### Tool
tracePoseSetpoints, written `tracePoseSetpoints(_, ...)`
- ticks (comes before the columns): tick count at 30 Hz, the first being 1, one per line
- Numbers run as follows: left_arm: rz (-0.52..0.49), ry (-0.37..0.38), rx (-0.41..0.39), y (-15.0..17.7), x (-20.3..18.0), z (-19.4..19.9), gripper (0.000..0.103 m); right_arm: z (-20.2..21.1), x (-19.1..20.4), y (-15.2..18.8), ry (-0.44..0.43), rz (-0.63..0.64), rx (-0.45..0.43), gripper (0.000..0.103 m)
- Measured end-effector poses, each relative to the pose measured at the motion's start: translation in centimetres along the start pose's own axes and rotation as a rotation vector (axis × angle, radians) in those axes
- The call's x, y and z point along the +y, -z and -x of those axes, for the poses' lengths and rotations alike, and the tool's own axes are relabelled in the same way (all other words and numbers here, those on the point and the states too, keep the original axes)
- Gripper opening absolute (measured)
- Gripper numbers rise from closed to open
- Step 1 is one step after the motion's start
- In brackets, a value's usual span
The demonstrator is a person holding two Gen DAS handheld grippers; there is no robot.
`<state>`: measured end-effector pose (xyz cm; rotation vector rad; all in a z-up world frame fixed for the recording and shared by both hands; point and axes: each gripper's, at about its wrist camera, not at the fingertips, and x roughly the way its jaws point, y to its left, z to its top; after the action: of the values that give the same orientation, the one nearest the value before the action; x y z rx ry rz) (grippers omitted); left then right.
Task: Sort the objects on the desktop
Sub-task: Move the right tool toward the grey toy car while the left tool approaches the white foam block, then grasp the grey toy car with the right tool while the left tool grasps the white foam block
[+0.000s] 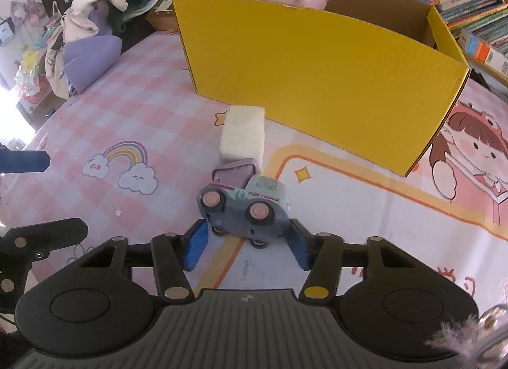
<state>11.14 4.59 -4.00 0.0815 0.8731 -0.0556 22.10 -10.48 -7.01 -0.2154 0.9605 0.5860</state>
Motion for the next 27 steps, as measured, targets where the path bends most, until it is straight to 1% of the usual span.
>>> tracePoseSetpoints(1,-0.001,0.001,-0.001,0.0,-0.1,0.0,0.085,0.0,-0.1,0.0,0.001,0.000,-0.001,0.035)
tracePoseSetpoints(2,-0.001,0.002,-0.001,-0.1,-0.2,0.0,0.085,0.2,-0.3,0.0,-0.006,-0.006,0.002,0.031)
tracePoseSetpoints(3,-0.001,0.003,-0.001,-0.1,-0.3,-0.1,0.085,0.3,-0.4,0.1,-0.017,-0.010,0.004,0.023)
tracePoseSetpoints(4,-0.001,0.004,-0.002,-0.2,-0.4,-0.1,0.085,0.5,-0.5,0.2,-0.025,-0.012,0.007,0.016)
tracePoseSetpoints(5,-0.001,0.006,-0.002,-0.2,-0.5,-0.1,0.085,0.6,-0.6,0.4,-0.029,-0.012,0.010,0.014)
tracePoseSetpoints(6,-0.001,0.010,-0.002,-0.3,-0.6,-0.2,0.085,0.8,-0.6,0.6,-0.029,-0.009,0.010,0.006)
tracePoseSetpoints(7,-0.002,0.015,-0.001,-0.4,-0.8,-0.3,0.085,1.1,-0.8,0.7,-0.026,-0.009,0.010,0.004)
tracePoseSetpoints(10,-0.010,0.033,0.003,-0.6,-1.5,-0.7,0.085,1.8,-1.4,1.1,-0.001,-0.016,-0.004,0.005)
tracePoseSetpoints(12,-0.022,0.045,0.005,-0.7,-2.1,-0.9,0.085,2.2,-1.8,1.3,0.002,-0.029,-0.008,0.009)
tracePoseSetpoints(14,-0.031,0.051,0.007,-0.7,-2.5,-1.0,0.085,2.4,-1.8,1.4,-0.007,-0.025,-0.017,0.036)
tracePoseSetpoints(15,-0.033,0.052,0.008,-0.6,-2.6,-1.0,0.085,2.5,-1.8,1.4,-0.010,-0.020,-0.022,0.057)
tracePoseSetpoints(16,-0.031,0.049,0.010,-0.6,-2.6,-1.0,0.085,2.6,-1.6,1.4,-0.015,-0.013,-0.026,0.061)
tracePoseSetpoints(17,-0.027,0.045,0.011,-0.5,-2.6,-0.9,0.085,2.5,-1.4,1.3,-0.026,-0.002,-0.027,0.061)
tracePoseSetpoints(19,-0.013,0.033,0.015,-0.4,-2.3,-0.8,0.085,2.3,-1.0,1.1,-0.043,0.020,-0.026,0.065)
tracePoseSetpoints(21,0.001,0.016,0.017,-0.2,-1.9,-0.6,0.085,1.7,-0.7,0.8,-0.047,0.031,-0.014,0.065)
tracePoseSetpoints(25,0.030,-0.025,0.020,0.1,-1.0,-0.2,0.085,0.3,-0.9,-0.2,-0.048,-0.010,0.009,0.065)
tracePoseSetpoints(27,0.050,-0.046,0.022,0.3,-0.4,0.1,0.085,-0.2,-0.9,-0.6,-0.047,-0.023,0.006,0.066)
